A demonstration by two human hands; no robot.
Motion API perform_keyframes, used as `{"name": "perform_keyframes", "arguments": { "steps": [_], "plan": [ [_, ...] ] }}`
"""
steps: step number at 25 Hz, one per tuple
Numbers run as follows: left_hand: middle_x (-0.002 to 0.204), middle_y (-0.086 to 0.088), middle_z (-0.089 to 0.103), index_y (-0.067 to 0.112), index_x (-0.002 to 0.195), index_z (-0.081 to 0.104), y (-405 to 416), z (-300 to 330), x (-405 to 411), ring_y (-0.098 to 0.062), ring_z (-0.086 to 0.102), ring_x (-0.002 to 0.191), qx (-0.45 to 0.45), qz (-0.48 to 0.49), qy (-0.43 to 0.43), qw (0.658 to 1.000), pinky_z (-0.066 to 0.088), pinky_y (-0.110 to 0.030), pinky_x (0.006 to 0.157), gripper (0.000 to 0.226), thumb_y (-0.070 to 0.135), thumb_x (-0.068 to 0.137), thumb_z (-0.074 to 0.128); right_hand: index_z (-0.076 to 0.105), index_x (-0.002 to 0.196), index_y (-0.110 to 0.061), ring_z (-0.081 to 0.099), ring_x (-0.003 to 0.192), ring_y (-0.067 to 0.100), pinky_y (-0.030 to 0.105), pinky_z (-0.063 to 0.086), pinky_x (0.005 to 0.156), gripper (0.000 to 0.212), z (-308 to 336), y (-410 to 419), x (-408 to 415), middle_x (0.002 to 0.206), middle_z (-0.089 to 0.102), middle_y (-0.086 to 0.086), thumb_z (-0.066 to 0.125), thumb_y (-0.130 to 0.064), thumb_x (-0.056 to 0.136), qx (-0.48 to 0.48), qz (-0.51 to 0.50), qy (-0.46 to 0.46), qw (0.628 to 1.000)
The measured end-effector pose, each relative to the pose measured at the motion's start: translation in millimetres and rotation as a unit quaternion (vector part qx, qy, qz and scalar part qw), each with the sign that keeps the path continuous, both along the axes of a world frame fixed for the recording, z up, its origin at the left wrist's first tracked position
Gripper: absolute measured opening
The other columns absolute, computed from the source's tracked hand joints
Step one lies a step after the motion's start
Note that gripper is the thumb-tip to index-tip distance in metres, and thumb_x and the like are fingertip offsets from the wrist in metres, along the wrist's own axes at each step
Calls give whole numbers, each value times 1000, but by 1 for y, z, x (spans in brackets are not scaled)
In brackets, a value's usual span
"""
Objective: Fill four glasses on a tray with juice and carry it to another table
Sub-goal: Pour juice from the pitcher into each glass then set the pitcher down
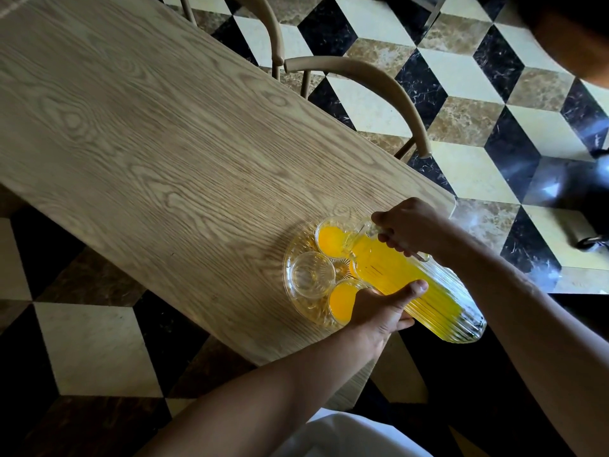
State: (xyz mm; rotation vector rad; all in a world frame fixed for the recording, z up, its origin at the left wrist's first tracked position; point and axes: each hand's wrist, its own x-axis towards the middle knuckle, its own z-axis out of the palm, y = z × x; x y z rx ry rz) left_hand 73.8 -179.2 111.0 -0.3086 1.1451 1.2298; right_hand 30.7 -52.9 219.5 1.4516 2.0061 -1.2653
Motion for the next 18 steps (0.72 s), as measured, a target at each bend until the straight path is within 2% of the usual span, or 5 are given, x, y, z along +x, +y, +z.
{"name": "perform_keyframes", "arguments": {
  "steps": [6, 11, 18],
  "plan": [
    [100, -17, 64, 5, 86, 62, 0, -1, -3, -32, 70, 94, -1, -1, 21, 1000, 66, -47, 87, 99, 65, 15, 96, 67, 72, -2, 53, 58, 24, 30, 42, 55, 42, 1, -1, 3, 67, 62, 12, 56, -29, 102, 2, -5, 14, 1000],
    [103, -17, 63, 6, 86, 63, -1, -1, -2, -41, 71, 115, 1, -8, 9, 1000, 67, -44, 82, 97, 64, 16, 97, 67, 69, -3, 54, 61, 26, 33, 43, 58, 42, 1, -2, 3, 68, 64, 13, 57, -29, 100, 9, 0, 11, 1000],
    [105, -17, 63, 3, 99, 61, -1, -1, -1, -38, 71, 115, -6, -12, -1, 1000, 68, -40, 79, 93, 55, 30, 96, 66, 67, -4, 54, 57, 23, 31, 43, 56, 42, 2, -3, 3, 64, 62, 10, 57, -28, 100, 11, -1, 7, 1000]
  ]
}}
